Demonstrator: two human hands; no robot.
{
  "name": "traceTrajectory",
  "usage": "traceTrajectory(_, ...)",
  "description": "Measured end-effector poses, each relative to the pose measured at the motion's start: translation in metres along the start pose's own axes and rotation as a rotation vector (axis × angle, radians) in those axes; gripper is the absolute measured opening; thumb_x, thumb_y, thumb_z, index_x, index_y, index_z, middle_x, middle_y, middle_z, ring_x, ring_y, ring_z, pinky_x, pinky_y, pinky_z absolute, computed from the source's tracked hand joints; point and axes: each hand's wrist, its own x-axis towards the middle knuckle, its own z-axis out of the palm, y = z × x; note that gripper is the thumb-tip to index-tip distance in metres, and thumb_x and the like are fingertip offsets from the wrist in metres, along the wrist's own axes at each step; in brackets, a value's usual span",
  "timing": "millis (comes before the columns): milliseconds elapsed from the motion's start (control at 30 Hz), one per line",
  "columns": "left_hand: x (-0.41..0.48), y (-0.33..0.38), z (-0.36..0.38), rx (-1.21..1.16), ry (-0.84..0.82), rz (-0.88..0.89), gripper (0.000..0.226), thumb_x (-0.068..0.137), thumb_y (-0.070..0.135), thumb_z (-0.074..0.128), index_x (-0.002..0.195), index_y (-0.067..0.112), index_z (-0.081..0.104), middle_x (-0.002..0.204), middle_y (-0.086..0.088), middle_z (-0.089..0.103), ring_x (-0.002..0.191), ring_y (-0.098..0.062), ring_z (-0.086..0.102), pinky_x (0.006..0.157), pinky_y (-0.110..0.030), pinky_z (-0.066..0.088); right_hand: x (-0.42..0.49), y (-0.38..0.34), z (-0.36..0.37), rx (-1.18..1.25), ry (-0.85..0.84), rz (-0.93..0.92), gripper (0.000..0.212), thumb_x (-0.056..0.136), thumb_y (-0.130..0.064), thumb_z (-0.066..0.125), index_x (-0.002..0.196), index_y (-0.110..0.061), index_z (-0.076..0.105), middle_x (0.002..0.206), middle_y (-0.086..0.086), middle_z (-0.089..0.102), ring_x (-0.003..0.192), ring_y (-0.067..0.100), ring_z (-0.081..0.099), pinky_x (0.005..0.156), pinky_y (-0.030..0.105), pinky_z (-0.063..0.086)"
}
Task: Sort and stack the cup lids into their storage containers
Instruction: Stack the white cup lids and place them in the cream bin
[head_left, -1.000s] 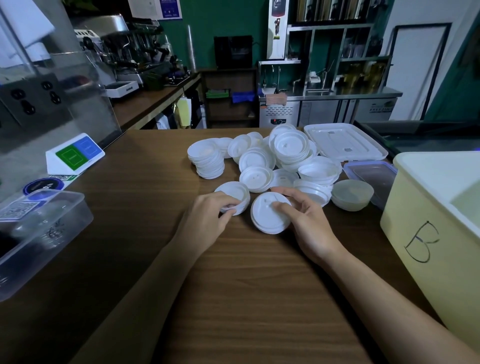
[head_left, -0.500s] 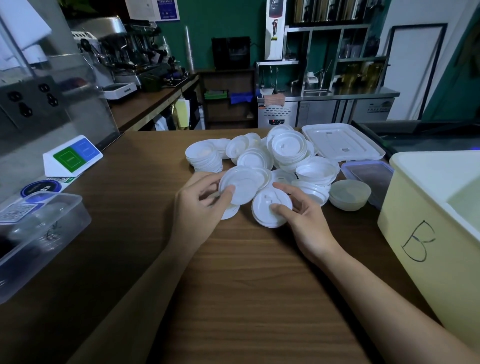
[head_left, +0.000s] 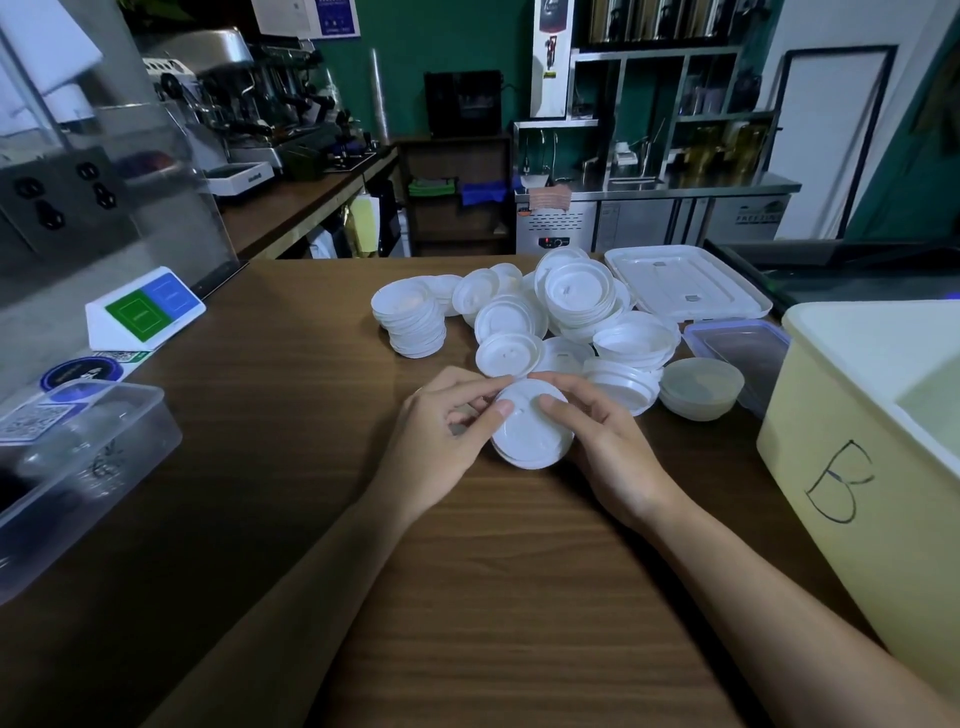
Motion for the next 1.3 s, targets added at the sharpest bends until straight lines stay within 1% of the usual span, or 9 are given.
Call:
traceTrajectory(100, -0.001, -0.002, 0.000, 0.013, -0.039, 0.006, 0.031, 0.096, 0.015, 0.074, 0.128, 0.019, 0.075, 0.111, 0.004, 0.069, 0.104, -0.020, 0.068, 0.088, -0.023, 0.058, 0.001, 0.002, -0.001, 0.003, 0.003, -0.022, 0.038, 0.098, -0.021, 0.071, 0.136, -0.013, 0.067, 0.135, 0.007, 0.071, 0.133, 0.025, 0.063, 0.122, 0.050, 0.041)
traceTrajectory(200, -0.002, 0.001, 0.000, -0.044, -0.064, -0.038, 0.036, 0.097, 0.017, 0.073, 0.133, 0.021, 0.071, 0.116, 0.004, 0.073, 0.112, -0.014, 0.070, 0.095, -0.023, 0.057, 0.002, 0.003, 0.000, 0.020, 0.007, -0.033, 0.047, 0.093, -0.027, 0.072, 0.139, -0.020, 0.066, 0.140, 0.004, 0.068, 0.138, 0.022, 0.059, 0.124, 0.052, 0.038)
traceTrajectory(333, -0.003, 0.007, 0.000, -0.083, -0.064, -0.132, 0.044, 0.089, 0.017, 0.083, 0.131, 0.023, 0.072, 0.110, 0.016, 0.076, 0.096, -0.007, 0.075, 0.086, -0.020, 0.059, 0.003, 0.005, -0.002, 0.006, -0.016, -0.060, 0.046, 0.095, -0.027, 0.069, 0.139, -0.015, 0.065, 0.138, 0.009, 0.069, 0.136, 0.027, 0.060, 0.121, 0.052, 0.041)
traceTrajectory(567, -0.001, 0.006, 0.000, -0.069, -0.008, -0.145, 0.047, 0.081, 0.014, 0.089, 0.125, 0.023, 0.075, 0.111, 0.008, 0.075, 0.091, -0.011, 0.075, 0.082, -0.024, 0.062, 0.002, 0.007, -0.003, -0.048, -0.018, -0.110, 0.041, 0.099, -0.019, 0.068, 0.139, -0.010, 0.064, 0.134, 0.013, 0.071, 0.130, 0.027, 0.064, 0.108, 0.035, 0.051)
traceTrajectory(733, 0.003, -0.004, -0.015, 0.269, 0.067, 0.133, 0.041, 0.082, 0.029, 0.088, 0.120, 0.019, 0.076, 0.109, 0.011, 0.074, 0.101, -0.005, 0.068, 0.091, -0.015, 0.050, 0.002, 0.003, -0.002, -0.017, 0.056, -0.066, 0.033, 0.101, -0.014, 0.069, 0.134, -0.014, 0.068, 0.128, 0.005, 0.075, 0.126, 0.021, 0.068, 0.114, 0.040, 0.049)
traceTrajectory(867, 0.006, -0.027, -0.033, 0.503, -0.078, 0.098, 0.025, 0.087, 0.023, 0.081, 0.111, 0.027, 0.077, 0.104, 0.018, 0.074, 0.099, -0.006, 0.067, 0.087, -0.039, 0.057, 0.003, 0.004, -0.002, -0.047, 0.112, -0.059, 0.037, 0.089, -0.016, 0.079, 0.124, -0.025, 0.073, 0.124, 0.000, 0.077, 0.123, 0.019, 0.069, 0.115, 0.045, 0.049)
traceTrajectory(933, 0.006, -0.030, -0.035, 0.524, -0.140, 0.073, 0.021, 0.089, 0.016, 0.077, 0.107, 0.028, 0.078, 0.100, 0.018, 0.075, 0.094, -0.005, 0.069, 0.082, -0.042, 0.058, 0.003, 0.006, -0.003, -0.053, 0.128, -0.066, 0.037, 0.087, -0.014, 0.078, 0.122, -0.027, 0.073, 0.121, 0.001, 0.078, 0.120, 0.021, 0.070, 0.113, 0.045, 0.050)
traceTrajectory(1167, 0.009, -0.026, -0.031, 0.403, -0.058, 0.033, 0.024, 0.080, -0.003, 0.083, 0.095, 0.016, 0.080, 0.082, 0.010, 0.072, 0.079, -0.007, 0.066, 0.074, -0.014, 0.050, 0.003, 0.006, -0.005, -0.075, 0.145, -0.061, 0.035, 0.094, -0.004, 0.075, 0.123, -0.025, 0.072, 0.115, 0.002, 0.079, 0.113, 0.022, 0.073, 0.105, 0.040, 0.055)
traceTrajectory(1300, 0.009, -0.018, -0.030, 0.291, 0.025, 0.013, 0.025, 0.076, 0.004, 0.090, 0.098, 0.013, 0.080, 0.082, 0.009, 0.073, 0.079, -0.009, 0.066, 0.074, -0.016, 0.051, 0.004, 0.006, -0.004, -0.075, 0.161, -0.054, 0.035, 0.093, -0.005, 0.077, 0.123, -0.024, 0.072, 0.113, 0.003, 0.080, 0.109, 0.021, 0.075, 0.099, 0.037, 0.056)
